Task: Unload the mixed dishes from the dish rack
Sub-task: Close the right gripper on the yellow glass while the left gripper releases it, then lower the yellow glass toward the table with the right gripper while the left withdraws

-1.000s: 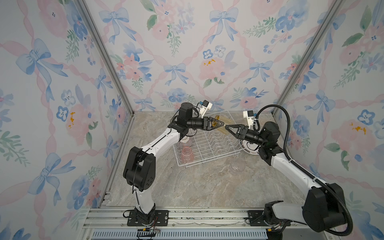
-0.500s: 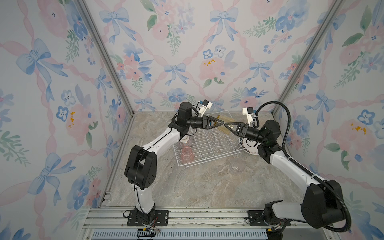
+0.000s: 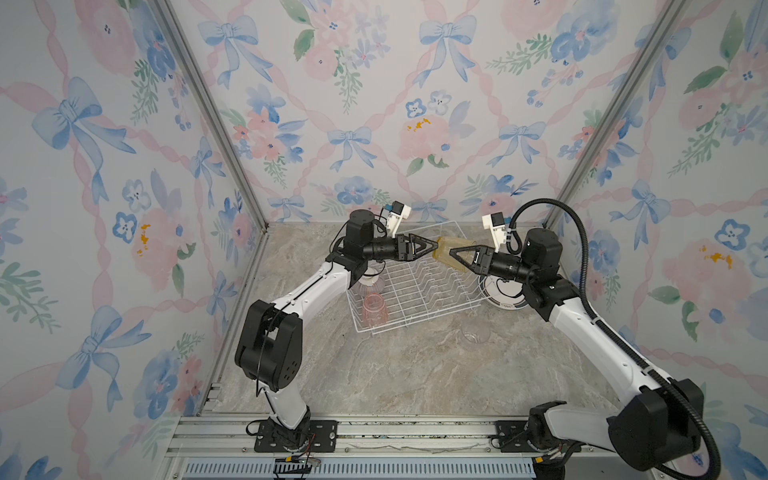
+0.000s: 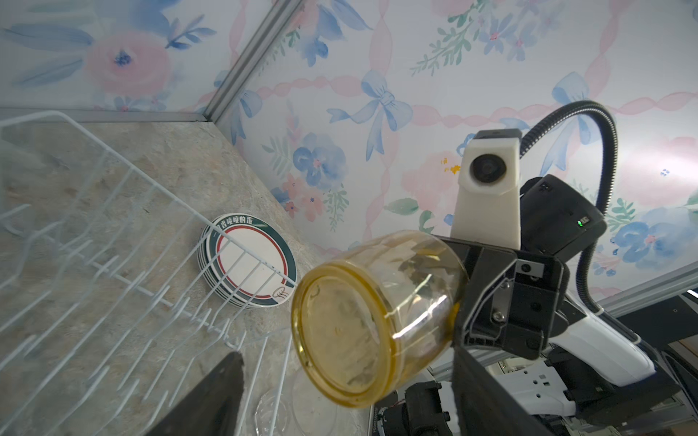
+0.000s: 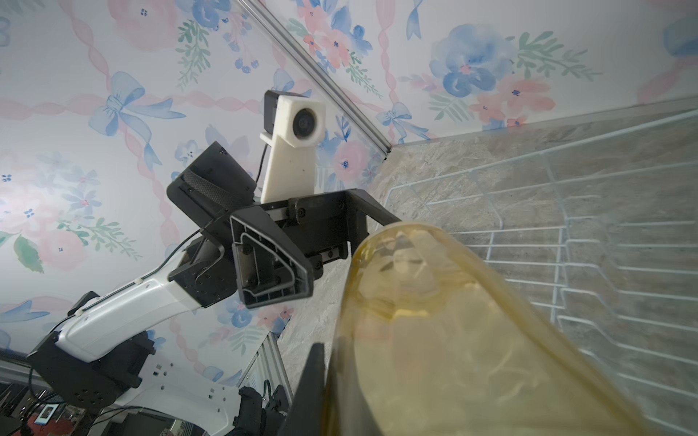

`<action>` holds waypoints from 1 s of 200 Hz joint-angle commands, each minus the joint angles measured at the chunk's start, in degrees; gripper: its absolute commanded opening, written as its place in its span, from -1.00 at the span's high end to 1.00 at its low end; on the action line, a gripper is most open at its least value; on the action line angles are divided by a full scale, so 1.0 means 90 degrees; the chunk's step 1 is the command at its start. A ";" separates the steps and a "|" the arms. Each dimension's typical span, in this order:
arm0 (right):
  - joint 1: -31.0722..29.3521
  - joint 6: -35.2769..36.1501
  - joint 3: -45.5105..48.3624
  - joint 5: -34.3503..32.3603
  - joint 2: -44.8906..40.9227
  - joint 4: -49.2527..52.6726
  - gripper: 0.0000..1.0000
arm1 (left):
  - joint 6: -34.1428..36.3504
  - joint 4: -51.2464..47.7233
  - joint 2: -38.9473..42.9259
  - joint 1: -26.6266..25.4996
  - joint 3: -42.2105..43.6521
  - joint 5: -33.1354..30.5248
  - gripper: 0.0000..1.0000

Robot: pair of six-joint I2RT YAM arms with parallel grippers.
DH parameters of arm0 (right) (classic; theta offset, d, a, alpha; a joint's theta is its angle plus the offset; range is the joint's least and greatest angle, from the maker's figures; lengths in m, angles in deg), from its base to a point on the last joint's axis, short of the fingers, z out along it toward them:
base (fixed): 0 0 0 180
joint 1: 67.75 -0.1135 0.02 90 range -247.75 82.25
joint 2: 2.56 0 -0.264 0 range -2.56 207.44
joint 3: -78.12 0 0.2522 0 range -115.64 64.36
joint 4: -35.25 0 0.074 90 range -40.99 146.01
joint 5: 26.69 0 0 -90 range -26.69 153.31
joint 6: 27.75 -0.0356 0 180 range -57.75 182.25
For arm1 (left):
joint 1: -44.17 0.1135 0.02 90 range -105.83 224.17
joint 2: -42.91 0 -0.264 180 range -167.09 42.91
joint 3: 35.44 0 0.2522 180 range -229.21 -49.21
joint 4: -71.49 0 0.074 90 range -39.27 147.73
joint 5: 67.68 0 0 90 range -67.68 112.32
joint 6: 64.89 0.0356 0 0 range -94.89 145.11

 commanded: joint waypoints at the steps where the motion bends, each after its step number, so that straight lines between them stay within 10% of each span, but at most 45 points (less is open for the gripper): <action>1: -0.0218 0.1372 -0.0485 -0.0664 -0.0298 0.1899 1.00 | 0.0971 -0.1151 0.0374 0.0044 -0.0132 -0.0938 -0.61; 71: -0.2130 0.3585 -0.1485 -0.3411 -0.0557 0.5726 1.00 | 0.2517 -0.3937 0.1206 0.0153 -0.0215 -0.3981 -0.59; 131: -0.3920 0.3823 -0.1500 -0.4432 0.0024 0.6768 1.00 | 0.2663 -0.4293 0.1670 0.0620 0.0081 -0.4515 -0.60; 200: -0.4300 0.4015 -0.1319 -0.4851 0.1243 0.6953 1.00 | 0.2907 -0.4889 0.1496 0.0655 0.0122 -0.4992 -0.64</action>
